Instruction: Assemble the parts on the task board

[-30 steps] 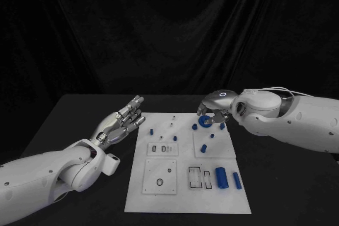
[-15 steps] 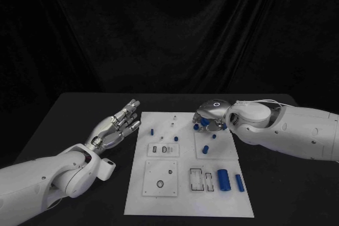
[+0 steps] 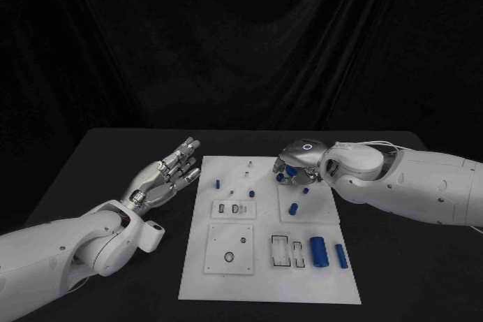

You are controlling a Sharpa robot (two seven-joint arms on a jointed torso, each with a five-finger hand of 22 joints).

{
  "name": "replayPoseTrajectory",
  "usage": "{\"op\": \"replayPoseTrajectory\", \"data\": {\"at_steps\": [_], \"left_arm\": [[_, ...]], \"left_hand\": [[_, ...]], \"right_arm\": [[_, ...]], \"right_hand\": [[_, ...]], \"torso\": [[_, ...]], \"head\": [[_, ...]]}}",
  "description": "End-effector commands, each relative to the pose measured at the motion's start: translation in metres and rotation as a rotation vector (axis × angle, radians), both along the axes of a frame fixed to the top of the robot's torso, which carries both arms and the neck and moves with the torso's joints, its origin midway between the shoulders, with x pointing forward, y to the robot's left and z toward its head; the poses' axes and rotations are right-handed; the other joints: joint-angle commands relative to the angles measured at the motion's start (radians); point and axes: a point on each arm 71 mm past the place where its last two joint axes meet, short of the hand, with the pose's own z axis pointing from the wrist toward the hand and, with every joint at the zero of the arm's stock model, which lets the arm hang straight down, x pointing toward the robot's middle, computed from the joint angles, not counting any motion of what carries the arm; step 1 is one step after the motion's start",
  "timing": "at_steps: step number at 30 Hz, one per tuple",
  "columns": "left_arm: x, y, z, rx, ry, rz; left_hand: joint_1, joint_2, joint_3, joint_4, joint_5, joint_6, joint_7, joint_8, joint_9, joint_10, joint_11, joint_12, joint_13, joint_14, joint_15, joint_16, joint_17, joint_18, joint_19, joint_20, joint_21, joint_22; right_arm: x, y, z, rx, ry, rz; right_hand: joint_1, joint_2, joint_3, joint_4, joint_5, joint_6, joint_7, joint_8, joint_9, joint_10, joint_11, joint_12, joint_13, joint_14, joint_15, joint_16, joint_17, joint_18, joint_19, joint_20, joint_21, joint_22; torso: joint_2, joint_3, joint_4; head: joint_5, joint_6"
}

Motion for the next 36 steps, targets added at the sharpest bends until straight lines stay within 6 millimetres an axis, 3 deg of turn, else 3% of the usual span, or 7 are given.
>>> {"op": "replayPoseTrajectory", "data": {"at_steps": [1,7,9,12,22,29,36], "left_arm": [[-0.004,-0.002,0.013,-0.092,-0.139,-0.055],[-0.003,-0.003,0.012,-0.091,-0.135,-0.058],[-0.003,-0.002,0.012,-0.090,-0.134,-0.057],[-0.002,-0.002,0.011,-0.089,-0.132,-0.058],[-0.001,-0.004,0.010,-0.089,-0.126,-0.065],[-0.001,-0.003,0.010,-0.086,-0.123,-0.062],[0.000,-0.002,0.010,-0.082,-0.119,-0.059]], "left_hand": [[0.011,-0.002,0.008,-0.001,0.006,0.005,0.009,0.005,0.001,0.000,0.012,-0.004,-0.001,0.000,0.013,-0.004,-0.002,0.008,0.000,0.013,-0.003,-0.002],[0.017,-0.003,0.011,-0.002,0.010,0.013,0.015,0.006,0.002,0.000,0.017,-0.004,-0.001,0.000,0.020,-0.004,-0.002,0.008,0.000,0.019,-0.003,-0.002],[0.019,-0.003,0.013,-0.002,0.012,0.018,0.018,0.006,0.003,0.000,0.019,-0.004,-0.001,0.000,0.023,-0.004,-0.002,0.008,0.000,0.022,-0.003,-0.002],[0.024,-0.002,0.017,-0.004,0.017,0.021,0.021,0.006,0.003,0.000,0.023,-0.004,-0.001,0.000,0.027,-0.004,-0.002,0.008,0.000,0.026,-0.003,-0.002],[0.041,-0.002,0.028,-0.010,0.032,0.027,0.028,0.007,0.003,0.000,0.029,-0.004,-0.001,0.000,0.035,-0.004,-0.002,0.008,0.000,0.033,-0.003,-0.002],[0.047,-0.002,0.034,-0.013,0.038,0.030,0.030,0.007,0.004,0.000,0.032,-0.004,-0.001,0.000,0.039,-0.004,-0.002,0.008,0.000,0.036,-0.003,-0.002],[0.050,-0.003,0.036,-0.014,0.041,0.035,0.032,0.008,0.004,0.000,0.034,-0.004,-0.001,0.000,0.042,-0.004,-0.002,0.008,0.000,0.038,-0.003,-0.002]], "right_arm": [[0.001,-0.001,-0.002,0.003,-0.018,0.008],[0.002,-0.002,-0.006,0.002,-0.012,0.009],[0.002,-0.001,-0.008,0.008,-0.018,0.017],[0.003,-0.001,-0.010,0.010,-0.019,0.021],[0.008,-0.002,-0.019,0.002,-0.008,0.024],[0.006,-0.003,-0.015,0.084,-0.027,0.031],[0.007,0.008,0.008,0.199,-0.057,0.042]], "right_hand": [[0.005,0.004,0.014,0.000,0.008,0.008,-0.002,-0.003,-0.002,-0.002,0.002,-0.004,-0.001,-0.010,-0.001,-0.001,0.001,-0.003,-0.009,0.002,0.006,0.007],[0.006,0.002,0.036,0.002,0.004,0.035,-0.002,0.003,0.001,0.006,0.002,-0.002,-0.001,-0.016,0.000,-0.003,0.000,-0.002,-0.023,0.002,0.014,0.022],[-0.002,0.003,0.054,0.013,-0.033,0.078,-0.009,0.017,0.009,0.049,-0.003,0.011,0.002,-0.010,-0.002,0.015,0.017,-0.006,-0.019,0.002,0.046,0.065],[0.011,0.008,0.076,0.010,-0.047,0.118,-0.015,0.032,0.020,0.087,-0.010,0.017,0.002,-0.008,-0.006,0.018,0.019,-0.007,-0.020,0.000,0.058,0.083],[0.029,0.012,0.112,0.004,-0.074,0.159,-0.017,0.040,0.033,0.136,-0.014,0.011,-0.004,-0.011,-0.006,0.006,0.009,-0.010,-0.024,-0.001,0.082,0.121],[0.068,0.021,0.144,-0.025,-0.096,0.206,-0.017,0.056,0.053,0.206,-0.023,0.013,-0.004,-0.009,0.002,-0.007,-0.004,-0.016,-0.024,0.002,0.109,0.163],[0.078,0.014,0.146,-0.035,-0.130,0.228,-0.010,0.060,0.064,0.248,-0.022,0.011,-0.004,0.003,0.006,0.005,0.011,-0.022,-0.010,0.008,0.151,0.218]], "torso": [[-0.004,-0.0007,0.0006],[-0.006,-0.0018,0.0024],[-0.008,-0.0027,-0.0002],[-0.008,-0.0030,-0.0007],[-0.012,-0.0026,0.0000],[-0.016,-0.0018,0.0004],[-0.018,-0.0021,0.0013]], "head": [[-0.001,-0.003],[-0.002,-0.010],[-0.001,-0.013],[-0.001,-0.012],[0.003,-0.015],[0.017,-0.018],[0.033,-0.021]]}}
